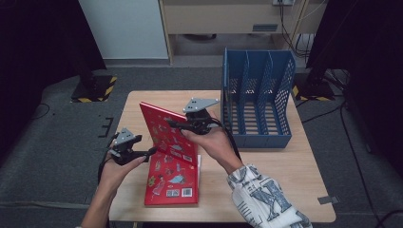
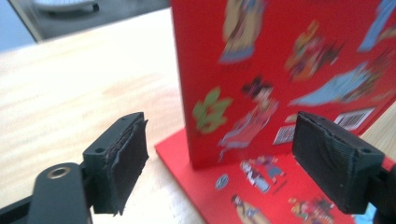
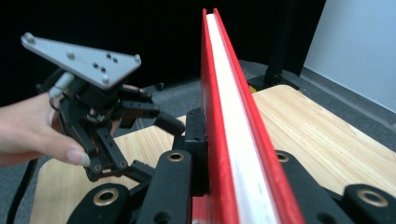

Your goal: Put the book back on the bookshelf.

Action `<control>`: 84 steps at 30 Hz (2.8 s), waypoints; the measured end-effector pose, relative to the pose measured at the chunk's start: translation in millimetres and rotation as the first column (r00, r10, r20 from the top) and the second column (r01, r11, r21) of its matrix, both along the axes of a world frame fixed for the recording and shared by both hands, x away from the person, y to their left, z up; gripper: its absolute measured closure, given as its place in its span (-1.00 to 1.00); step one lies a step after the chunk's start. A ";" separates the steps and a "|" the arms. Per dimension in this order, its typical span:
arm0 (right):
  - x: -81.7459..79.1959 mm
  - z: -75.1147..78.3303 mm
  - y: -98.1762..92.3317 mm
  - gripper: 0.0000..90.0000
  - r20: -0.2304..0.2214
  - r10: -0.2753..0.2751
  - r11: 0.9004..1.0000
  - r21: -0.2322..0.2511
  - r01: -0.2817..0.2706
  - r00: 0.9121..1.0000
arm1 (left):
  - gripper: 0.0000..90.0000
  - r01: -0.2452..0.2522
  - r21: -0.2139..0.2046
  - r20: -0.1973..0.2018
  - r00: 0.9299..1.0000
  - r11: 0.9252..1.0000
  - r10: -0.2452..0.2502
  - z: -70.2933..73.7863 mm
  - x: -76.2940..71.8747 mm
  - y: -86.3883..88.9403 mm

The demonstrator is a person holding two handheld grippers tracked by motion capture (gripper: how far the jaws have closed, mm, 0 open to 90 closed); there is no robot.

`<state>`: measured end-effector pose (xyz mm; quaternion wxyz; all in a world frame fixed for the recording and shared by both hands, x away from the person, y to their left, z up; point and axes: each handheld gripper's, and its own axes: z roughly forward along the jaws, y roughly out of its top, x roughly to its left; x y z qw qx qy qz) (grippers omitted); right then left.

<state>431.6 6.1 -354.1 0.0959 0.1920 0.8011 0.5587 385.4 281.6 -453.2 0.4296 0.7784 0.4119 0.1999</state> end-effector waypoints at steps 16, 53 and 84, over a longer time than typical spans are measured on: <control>10.9 3.2 -7.3 0.76 -0.008 -0.102 0.995 0.025 0.102 0.995 | -0.87 -0.121 0.032 -0.091 0.988 0.992 0.123 -47.4 2.2 29.4; -20.3 14.0 -50.5 0.76 0.020 -0.182 0.982 0.050 0.181 0.983 | -0.99 -0.128 0.192 -0.194 0.967 0.973 0.165 -78.6 1.6 32.6; -50.4 9.6 -118.2 0.76 0.013 -0.240 0.969 0.059 0.239 0.971 | -1.00 -0.131 0.164 -0.149 0.976 0.978 0.156 -83.3 -2.4 33.4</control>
